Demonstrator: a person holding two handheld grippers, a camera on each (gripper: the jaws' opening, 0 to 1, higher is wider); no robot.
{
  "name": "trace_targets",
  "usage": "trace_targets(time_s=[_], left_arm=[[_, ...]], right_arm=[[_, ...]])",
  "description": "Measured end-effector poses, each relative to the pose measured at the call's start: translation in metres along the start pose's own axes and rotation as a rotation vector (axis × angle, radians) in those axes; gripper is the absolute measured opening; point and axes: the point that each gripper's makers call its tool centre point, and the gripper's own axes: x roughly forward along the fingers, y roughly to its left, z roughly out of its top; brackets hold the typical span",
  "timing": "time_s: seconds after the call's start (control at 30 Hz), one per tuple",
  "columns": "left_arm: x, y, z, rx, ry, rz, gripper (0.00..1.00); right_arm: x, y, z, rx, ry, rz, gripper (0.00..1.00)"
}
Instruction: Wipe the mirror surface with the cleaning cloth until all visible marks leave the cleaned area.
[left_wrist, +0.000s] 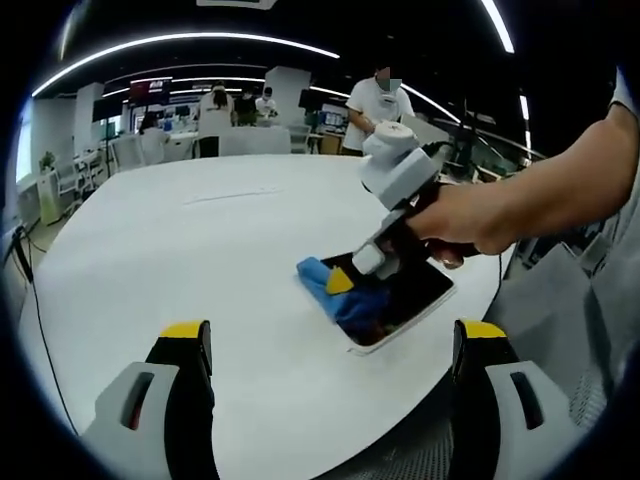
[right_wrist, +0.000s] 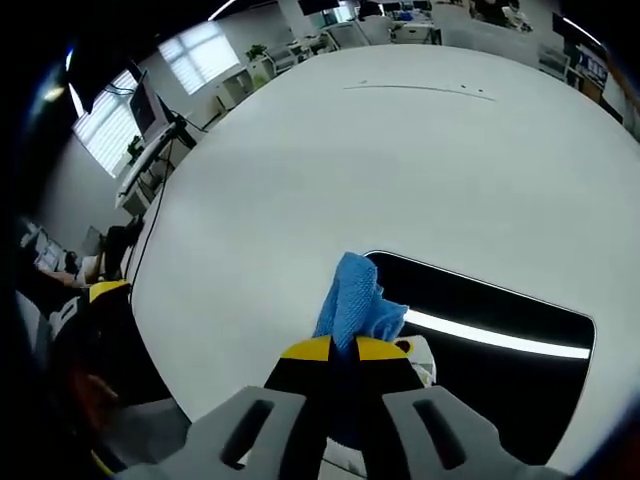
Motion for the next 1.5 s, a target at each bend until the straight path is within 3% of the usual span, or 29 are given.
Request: trace_targets(time_s=[0.33, 0.93, 1.5], left_arm=[[-0.002, 0.011, -0.010, -0.033, 0.024, 0.021, 0.99], [0.005, -0.009, -0.006, -0.011, 0.019, -0.042, 0.99], [0.002, -0.018, -0.007, -0.055, 0.012, -0.065, 0.99]], right_arm=[[0.000, 0.000, 0.000, -0.038, 0.001, 0.002, 0.00], [-0.003, -0.006, -0.003, -0.072, 0.017, 0.006, 0.00], [-0.018, -0.033, -0.015, -0.035, 0.022, -0.003, 0.00]])
